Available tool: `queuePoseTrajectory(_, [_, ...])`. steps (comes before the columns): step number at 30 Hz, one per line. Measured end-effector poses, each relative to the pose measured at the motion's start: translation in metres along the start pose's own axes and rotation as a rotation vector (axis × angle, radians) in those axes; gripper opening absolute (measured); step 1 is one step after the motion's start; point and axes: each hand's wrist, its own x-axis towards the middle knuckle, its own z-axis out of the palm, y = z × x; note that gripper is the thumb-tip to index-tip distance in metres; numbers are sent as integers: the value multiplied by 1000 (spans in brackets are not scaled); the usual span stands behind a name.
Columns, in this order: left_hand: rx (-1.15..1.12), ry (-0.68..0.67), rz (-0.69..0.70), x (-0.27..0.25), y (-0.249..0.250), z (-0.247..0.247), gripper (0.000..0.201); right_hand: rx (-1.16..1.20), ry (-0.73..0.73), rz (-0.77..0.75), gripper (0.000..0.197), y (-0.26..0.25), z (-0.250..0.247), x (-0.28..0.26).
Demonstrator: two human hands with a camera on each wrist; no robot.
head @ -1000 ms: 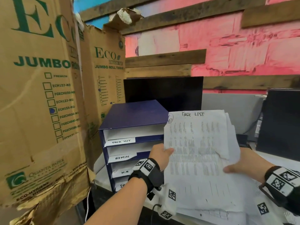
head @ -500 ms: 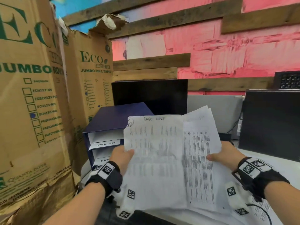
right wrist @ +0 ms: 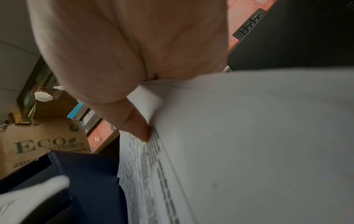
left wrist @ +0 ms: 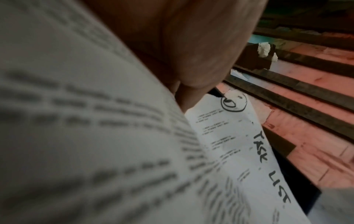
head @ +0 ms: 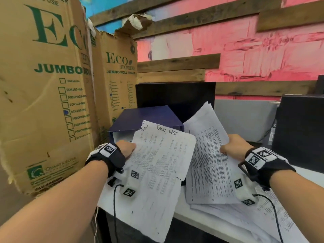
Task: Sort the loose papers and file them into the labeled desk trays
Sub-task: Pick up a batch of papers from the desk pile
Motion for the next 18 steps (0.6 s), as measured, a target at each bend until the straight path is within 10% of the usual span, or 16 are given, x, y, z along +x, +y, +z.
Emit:
queuePoseTrajectory(6, [248,71,49,-4,-1,-29,28,-27,17,-3,17,-2,0,2])
queuePoseTrajectory(18, [-652,76,-75,27,-18,-16,25,-1,-18,-16,17,4,-2,5])
